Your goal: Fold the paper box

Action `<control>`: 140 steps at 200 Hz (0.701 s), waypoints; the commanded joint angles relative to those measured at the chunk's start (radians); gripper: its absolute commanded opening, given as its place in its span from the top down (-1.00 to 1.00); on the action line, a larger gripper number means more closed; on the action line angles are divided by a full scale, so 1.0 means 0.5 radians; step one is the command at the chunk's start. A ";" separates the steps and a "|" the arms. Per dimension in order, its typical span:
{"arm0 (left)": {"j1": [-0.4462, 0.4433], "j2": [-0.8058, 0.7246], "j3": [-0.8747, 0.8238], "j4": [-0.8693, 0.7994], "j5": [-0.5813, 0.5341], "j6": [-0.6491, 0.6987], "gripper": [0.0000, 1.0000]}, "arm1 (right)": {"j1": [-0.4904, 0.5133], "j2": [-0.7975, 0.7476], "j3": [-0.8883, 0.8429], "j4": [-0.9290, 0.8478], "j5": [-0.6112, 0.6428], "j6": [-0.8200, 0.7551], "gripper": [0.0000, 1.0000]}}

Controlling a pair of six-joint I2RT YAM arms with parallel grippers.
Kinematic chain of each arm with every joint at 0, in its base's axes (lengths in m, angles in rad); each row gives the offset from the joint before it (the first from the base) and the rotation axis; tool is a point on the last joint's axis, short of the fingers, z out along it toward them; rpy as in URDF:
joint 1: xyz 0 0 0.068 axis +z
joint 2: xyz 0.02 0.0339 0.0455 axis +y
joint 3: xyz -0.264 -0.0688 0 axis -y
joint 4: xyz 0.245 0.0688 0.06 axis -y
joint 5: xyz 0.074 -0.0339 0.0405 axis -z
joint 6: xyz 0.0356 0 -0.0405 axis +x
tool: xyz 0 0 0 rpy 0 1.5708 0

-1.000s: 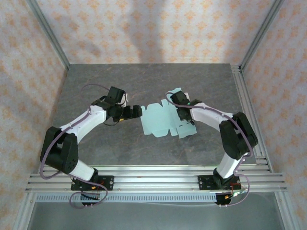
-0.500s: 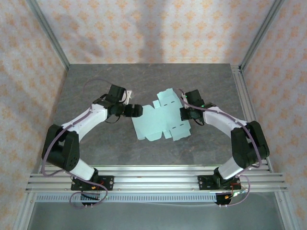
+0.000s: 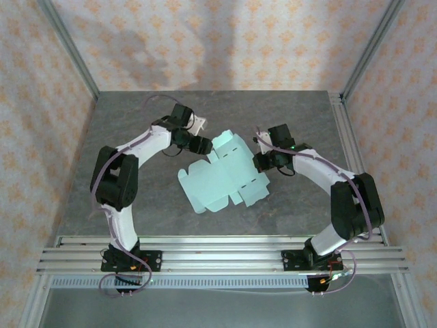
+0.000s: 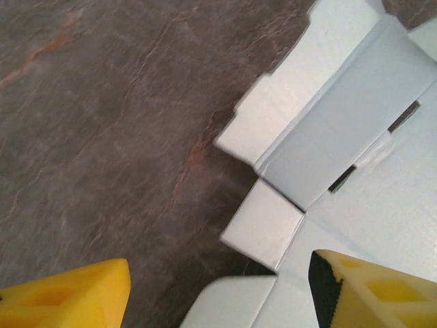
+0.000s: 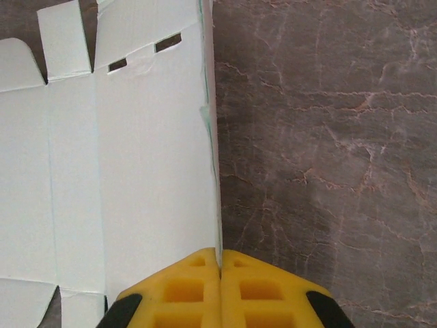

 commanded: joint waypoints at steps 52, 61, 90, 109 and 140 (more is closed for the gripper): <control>0.001 0.239 0.172 -0.153 0.219 0.085 -0.20 | -0.024 0.026 0.076 -0.068 -0.055 -0.051 1.00; 0.003 0.256 0.166 -0.132 0.273 0.070 -0.15 | -0.024 0.035 0.084 -0.072 -0.051 -0.047 1.00; -0.005 0.277 0.129 -0.063 0.350 0.039 -0.04 | -0.025 0.062 0.116 -0.074 -0.073 -0.037 1.00; -0.008 0.281 0.119 -0.020 0.391 0.016 0.03 | -0.023 0.071 0.128 -0.061 -0.078 -0.027 1.00; -0.008 0.279 0.107 0.001 0.421 0.010 0.05 | -0.027 0.088 0.153 -0.071 -0.070 -0.027 1.00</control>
